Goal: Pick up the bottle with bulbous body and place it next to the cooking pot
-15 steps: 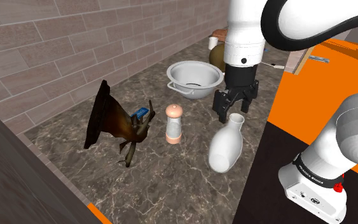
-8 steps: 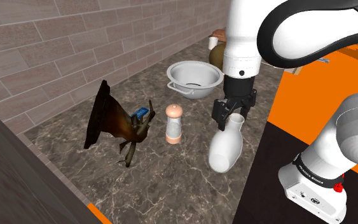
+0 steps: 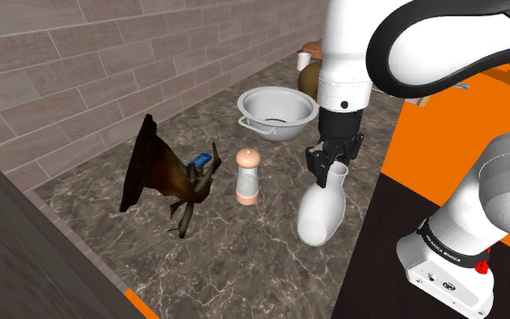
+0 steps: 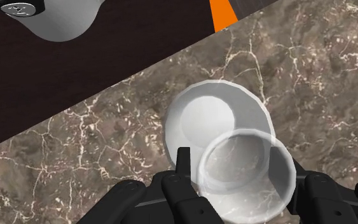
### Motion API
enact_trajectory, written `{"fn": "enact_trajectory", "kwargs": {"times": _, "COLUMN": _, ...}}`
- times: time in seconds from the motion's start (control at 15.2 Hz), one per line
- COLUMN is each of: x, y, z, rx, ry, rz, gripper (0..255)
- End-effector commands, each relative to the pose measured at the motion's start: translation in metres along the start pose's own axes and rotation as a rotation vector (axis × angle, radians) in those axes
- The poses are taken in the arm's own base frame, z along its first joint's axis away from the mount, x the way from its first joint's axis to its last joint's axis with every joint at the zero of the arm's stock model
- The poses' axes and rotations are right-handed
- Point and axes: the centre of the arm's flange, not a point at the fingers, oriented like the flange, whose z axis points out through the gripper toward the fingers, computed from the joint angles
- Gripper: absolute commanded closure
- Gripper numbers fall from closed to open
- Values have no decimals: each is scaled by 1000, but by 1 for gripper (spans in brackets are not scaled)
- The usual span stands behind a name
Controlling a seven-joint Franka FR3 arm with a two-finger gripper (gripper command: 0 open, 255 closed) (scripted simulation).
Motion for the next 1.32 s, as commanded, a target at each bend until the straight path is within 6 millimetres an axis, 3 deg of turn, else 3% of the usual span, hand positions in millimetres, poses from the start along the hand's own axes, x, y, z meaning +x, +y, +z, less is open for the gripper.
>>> {"fn": "enact_trajectory", "kwargs": {"times": 0.0, "x": 0, "y": 0, "z": 0, "rx": 0, "ry": 0, "rz": 0, "gripper": 255}}
{"fn": "enact_trajectory", "kwargs": {"times": 0.4, "x": 0, "y": 0, "z": 0, "rx": 0, "ry": 0, "rz": 0, "gripper": 255}}
{"fn": "enact_trajectory", "kwargs": {"times": 1.25, "x": -13, "y": 1, "z": -67, "rx": 0, "ry": 0, "rz": 0, "gripper": 255}}
